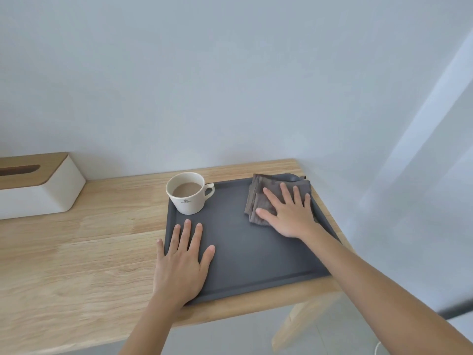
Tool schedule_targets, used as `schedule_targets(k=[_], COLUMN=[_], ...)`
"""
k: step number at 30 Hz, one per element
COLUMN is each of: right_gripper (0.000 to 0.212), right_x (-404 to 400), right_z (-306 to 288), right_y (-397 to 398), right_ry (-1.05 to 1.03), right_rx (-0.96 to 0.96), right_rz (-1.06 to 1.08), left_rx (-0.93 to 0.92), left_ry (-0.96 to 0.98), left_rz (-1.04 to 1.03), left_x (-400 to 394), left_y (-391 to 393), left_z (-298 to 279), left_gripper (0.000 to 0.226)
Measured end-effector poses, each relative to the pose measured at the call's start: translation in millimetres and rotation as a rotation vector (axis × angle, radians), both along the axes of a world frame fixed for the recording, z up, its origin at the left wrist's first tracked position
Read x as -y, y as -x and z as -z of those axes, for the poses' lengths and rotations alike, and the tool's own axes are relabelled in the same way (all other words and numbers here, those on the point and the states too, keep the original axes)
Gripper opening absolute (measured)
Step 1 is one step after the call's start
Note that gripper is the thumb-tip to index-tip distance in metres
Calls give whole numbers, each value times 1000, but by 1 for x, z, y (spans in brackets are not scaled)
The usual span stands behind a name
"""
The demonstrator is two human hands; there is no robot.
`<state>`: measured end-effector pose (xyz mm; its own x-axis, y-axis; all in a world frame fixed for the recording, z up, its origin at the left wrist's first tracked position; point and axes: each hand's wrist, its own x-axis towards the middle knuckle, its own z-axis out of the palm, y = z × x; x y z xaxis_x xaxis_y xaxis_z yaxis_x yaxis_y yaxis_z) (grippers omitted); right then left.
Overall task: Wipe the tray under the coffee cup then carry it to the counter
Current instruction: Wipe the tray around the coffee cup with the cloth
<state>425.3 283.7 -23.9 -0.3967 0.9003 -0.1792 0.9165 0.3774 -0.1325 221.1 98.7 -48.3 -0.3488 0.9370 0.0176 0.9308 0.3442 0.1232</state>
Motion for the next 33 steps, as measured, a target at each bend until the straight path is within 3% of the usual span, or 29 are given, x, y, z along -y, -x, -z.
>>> schedule_targets(k=[4, 11, 16, 19, 21, 23, 27, 30, 33], right_gripper=[76, 79, 67, 67, 64, 58, 29, 18, 14], right_x=[-5, 70, 85, 81, 75, 76, 79, 83, 95], right_z=[2, 6, -5, -6, -1, 3, -3, -22, -51], right_y=[19, 1, -37, -51, -54, -50, -38, -26, -4], right_ry=[6, 17, 121, -48, -276, -304, -264, -165, -23], right_rx=[2, -66, -137, -427, -344, -176, -375, -556, -672], right_rz=[3, -280, -397, -168, 66, 181, 259, 219, 95], left_rx=[-26, 10, 5, 1, 3, 4, 19, 185, 515], left_ry=[25, -13, -20, -11, -1, 12, 2, -149, -357], left_rz=[-7, -15, -13, -20, -21, -21, -15, -13, -5], left_x=[-1, -1, -2, -1, -2, -2, 1, 5, 13], left_y=[1, 0, -1, -1, -2, -3, -3, -8, -20], left_z=[0, 2, 2, 1, 1, 0, -6, -11, -21], left_gripper=[73, 75, 76, 78, 79, 78, 77, 79, 61])
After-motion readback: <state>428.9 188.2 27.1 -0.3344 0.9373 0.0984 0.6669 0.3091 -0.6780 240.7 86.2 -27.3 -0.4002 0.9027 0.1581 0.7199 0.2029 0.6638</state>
